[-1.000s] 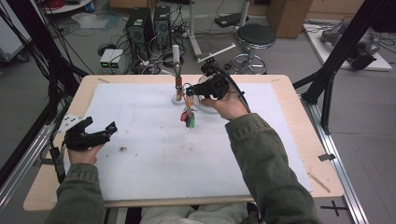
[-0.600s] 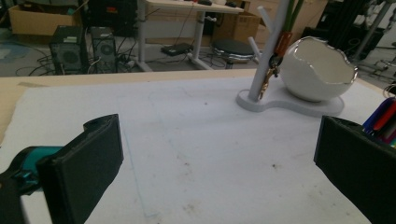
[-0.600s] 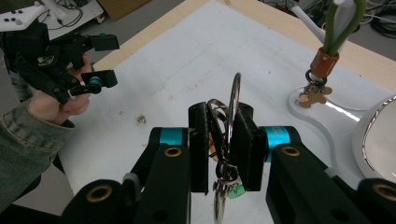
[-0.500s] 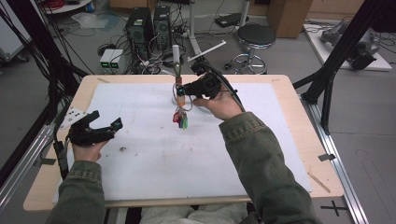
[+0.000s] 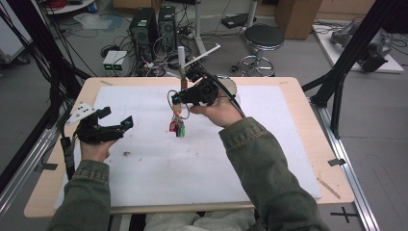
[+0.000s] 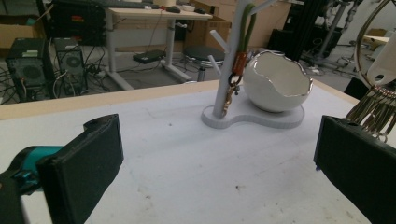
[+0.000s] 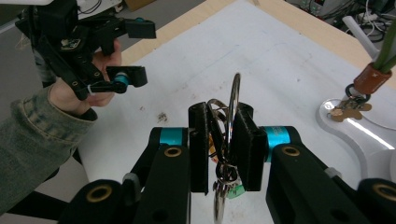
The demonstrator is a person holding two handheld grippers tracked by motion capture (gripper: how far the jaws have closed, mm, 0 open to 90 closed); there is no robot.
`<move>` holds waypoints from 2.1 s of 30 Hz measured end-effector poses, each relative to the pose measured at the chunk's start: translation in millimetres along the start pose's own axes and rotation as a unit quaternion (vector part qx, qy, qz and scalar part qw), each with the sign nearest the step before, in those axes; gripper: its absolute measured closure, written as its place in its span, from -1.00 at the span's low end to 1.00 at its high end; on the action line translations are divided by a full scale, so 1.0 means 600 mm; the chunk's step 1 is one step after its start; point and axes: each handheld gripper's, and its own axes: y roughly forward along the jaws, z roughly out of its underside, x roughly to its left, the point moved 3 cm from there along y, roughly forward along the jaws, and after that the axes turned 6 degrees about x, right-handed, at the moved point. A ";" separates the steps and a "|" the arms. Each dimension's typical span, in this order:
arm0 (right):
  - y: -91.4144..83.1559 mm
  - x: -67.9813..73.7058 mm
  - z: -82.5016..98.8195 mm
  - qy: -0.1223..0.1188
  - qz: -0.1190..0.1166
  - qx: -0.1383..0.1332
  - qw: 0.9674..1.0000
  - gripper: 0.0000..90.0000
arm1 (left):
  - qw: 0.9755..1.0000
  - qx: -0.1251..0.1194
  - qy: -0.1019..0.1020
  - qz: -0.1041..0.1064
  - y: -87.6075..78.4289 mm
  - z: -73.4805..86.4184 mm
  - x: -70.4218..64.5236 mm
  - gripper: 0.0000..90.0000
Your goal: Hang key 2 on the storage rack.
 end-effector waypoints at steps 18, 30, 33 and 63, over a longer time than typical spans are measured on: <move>0.002 0.024 -0.007 -0.018 -0.017 0.001 1.000 0.72 | 0.998 0.008 0.041 0.048 0.042 -0.058 -0.058 -0.94; 0.001 0.042 -0.014 -0.029 -0.028 0.007 0.999 0.72 | 0.996 0.010 0.038 0.082 0.064 -0.077 -0.091 -0.89; 0.002 0.046 -0.015 -0.032 -0.028 0.011 0.999 0.72 | 0.996 0.008 0.036 0.086 0.066 -0.077 -0.094 -0.85; 0.031 0.057 -0.026 -0.024 -0.042 0.021 0.999 0.72 | 0.990 0.005 0.028 0.137 0.067 -0.080 -0.107 0.85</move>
